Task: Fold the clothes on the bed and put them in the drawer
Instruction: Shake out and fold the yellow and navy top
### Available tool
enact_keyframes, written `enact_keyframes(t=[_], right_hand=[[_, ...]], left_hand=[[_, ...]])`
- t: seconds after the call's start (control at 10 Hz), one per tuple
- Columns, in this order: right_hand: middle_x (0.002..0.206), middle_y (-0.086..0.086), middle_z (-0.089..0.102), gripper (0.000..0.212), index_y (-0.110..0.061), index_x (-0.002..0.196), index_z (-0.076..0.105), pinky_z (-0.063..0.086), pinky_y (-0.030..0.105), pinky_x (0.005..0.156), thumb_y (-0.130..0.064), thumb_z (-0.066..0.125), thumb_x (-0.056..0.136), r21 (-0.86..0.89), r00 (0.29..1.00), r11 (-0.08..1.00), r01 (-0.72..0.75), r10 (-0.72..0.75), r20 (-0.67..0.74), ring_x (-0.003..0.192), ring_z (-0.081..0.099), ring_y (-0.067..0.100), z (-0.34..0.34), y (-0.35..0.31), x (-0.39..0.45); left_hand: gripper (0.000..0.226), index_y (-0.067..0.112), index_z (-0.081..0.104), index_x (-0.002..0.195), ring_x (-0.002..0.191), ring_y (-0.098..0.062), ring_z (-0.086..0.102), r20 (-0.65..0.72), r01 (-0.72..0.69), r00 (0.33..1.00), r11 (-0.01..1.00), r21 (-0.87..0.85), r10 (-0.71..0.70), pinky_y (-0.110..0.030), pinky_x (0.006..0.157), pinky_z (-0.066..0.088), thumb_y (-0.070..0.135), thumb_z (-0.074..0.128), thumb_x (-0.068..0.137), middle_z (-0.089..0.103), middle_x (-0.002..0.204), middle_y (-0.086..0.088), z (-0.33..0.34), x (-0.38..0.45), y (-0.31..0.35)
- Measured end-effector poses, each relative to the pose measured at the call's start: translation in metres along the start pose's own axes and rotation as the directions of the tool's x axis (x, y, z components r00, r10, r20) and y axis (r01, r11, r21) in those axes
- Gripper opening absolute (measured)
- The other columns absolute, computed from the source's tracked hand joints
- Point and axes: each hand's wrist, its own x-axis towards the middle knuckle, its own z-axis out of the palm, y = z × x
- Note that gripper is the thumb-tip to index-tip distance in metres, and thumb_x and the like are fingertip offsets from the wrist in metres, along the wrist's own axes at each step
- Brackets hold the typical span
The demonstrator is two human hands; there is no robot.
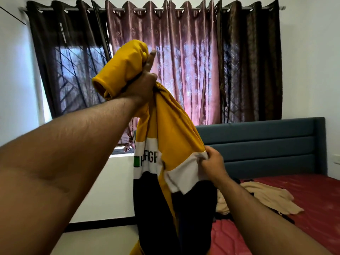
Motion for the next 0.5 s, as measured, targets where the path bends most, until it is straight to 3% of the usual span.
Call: enact_keyframes(t=[0.1,0.2,0.3,0.4,0.5], right_hand=[[0.083,0.002,0.066,0.024,-0.011,0.086,0.07,0.051,0.031,0.063,0.009,0.06,0.076,-0.211,0.99,0.975,-0.064,0.089,0.11,0.082,0.062,0.017,-0.032,0.022,0.016],[0.066,-0.001,0.055,0.023,-0.012,0.068,0.062,0.039,0.026,0.054,0.011,0.063,0.07,-0.239,0.999,0.971,-0.029,0.037,0.028,0.07,0.051,0.014,-0.057,0.018,0.03],[0.07,0.0,0.049,0.04,-0.018,0.08,0.044,0.036,0.029,0.056,0.009,0.07,0.067,-0.204,0.999,0.979,0.013,-0.021,-0.041,0.068,0.044,0.014,-0.091,0.006,0.049],[0.078,0.004,0.056,0.045,-0.019,0.098,0.052,0.043,0.026,0.056,0.002,0.078,0.068,-0.317,0.994,0.947,-0.057,0.083,0.069,0.066,0.051,0.014,-0.117,-0.009,0.063],[0.073,0.005,0.061,0.018,-0.015,0.076,0.065,0.047,0.02,0.056,-0.006,0.08,0.07,-0.588,0.943,0.798,-0.134,0.284,0.171,0.062,0.056,0.013,-0.137,-0.028,0.072]], left_hand=[[0.011,-0.001,0.06,0.091,0.139,-0.04,0.032,-0.15,-0.07,0.986,0.997,0.02,0.072,-0.045,0.104,0.038,-0.006,0.051,0.087,0.01,0.162,-0.016,0.003,0.012,-0.003],[0.021,0.002,0.061,0.108,0.112,-0.034,0.055,-0.075,0.035,0.996,0.999,-0.037,-0.037,-0.037,0.082,0.041,0.001,0.051,0.09,0.045,0.144,-0.022,0.017,0.019,-0.015],[0.015,0.002,0.062,0.101,0.101,-0.037,0.058,-0.126,0.037,0.991,0.998,-0.044,-0.043,-0.03,0.076,0.032,0.002,0.052,0.09,0.06,0.112,-0.024,0.016,0.019,-0.009],[0.014,0.003,0.057,0.096,0.084,-0.038,0.062,-0.152,0.015,0.988,0.999,-0.032,-0.02,-0.034,0.063,0.036,-0.004,0.047,0.089,0.062,0.092,-0.024,0.013,0.021,-0.008],[0.019,0.005,0.055,0.1,0.078,-0.038,0.062,-0.175,0.016,0.984,0.999,-0.032,-0.021,-0.04,0.059,0.042,-0.006,0.045,0.088,0.064,0.086,-0.023,0.013,0.017,0.004]])
